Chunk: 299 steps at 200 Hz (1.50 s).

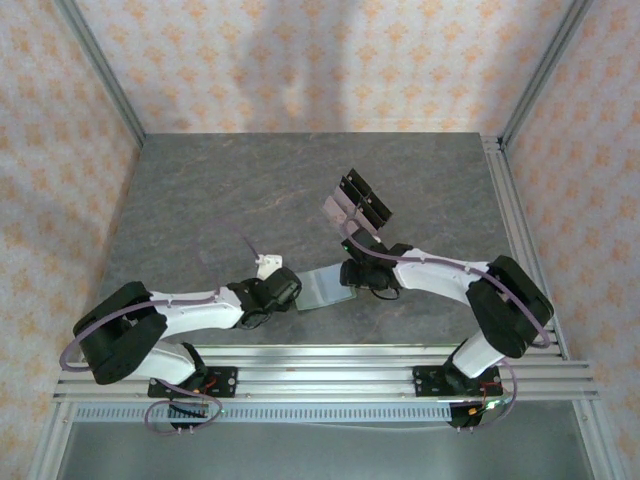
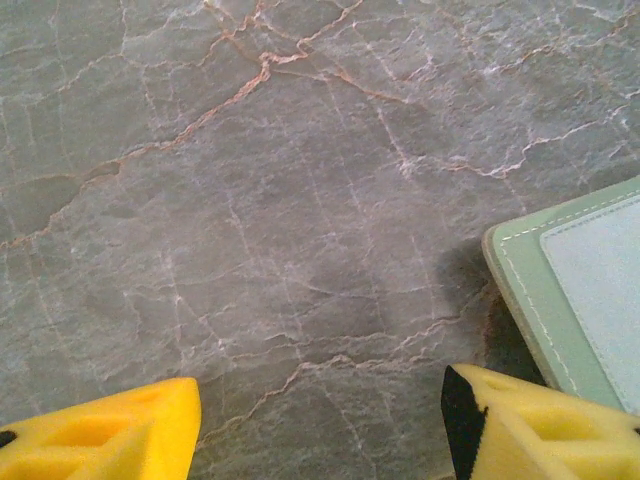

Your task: Put the credit cards into the card holder

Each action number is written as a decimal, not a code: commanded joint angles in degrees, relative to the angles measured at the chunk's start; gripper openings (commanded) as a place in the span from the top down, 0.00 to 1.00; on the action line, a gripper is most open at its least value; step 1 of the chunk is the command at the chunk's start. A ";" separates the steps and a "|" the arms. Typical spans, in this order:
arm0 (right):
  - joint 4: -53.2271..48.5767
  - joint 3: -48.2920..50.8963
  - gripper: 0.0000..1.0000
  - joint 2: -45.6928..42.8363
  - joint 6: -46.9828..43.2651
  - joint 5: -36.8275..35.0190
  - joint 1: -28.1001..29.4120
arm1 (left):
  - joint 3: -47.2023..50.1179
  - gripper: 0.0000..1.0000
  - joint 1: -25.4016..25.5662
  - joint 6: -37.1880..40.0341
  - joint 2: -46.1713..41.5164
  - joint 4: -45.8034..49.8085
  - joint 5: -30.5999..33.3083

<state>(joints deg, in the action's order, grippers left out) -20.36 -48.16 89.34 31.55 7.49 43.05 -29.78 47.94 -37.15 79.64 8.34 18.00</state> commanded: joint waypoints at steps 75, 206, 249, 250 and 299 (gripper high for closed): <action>4.58 2.63 0.45 1.85 0.96 0.50 -0.48 | -4.15 0.34 -0.56 1.83 -9.03 3.40 -3.06; 3.62 -2.41 0.46 -4.96 3.70 10.18 2.17 | -6.14 0.36 -0.53 4.05 6.14 1.57 -1.24; 5.00 -5.34 0.46 0.20 3.18 9.70 3.10 | -6.95 0.36 -1.39 5.61 6.96 1.75 -0.77; 4.99 -5.39 0.46 0.34 3.13 9.68 3.10 | -6.96 0.36 -1.42 5.60 6.95 1.72 -0.77; 6.00 -5.11 0.46 3.98 2.13 6.84 2.09 | -6.75 0.37 -1.67 5.86 6.10 1.89 -1.02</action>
<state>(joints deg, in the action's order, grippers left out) -15.09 -52.80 92.25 34.59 16.78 45.93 -35.88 46.72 -32.60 85.67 9.34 14.66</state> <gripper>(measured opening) 0.538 0.635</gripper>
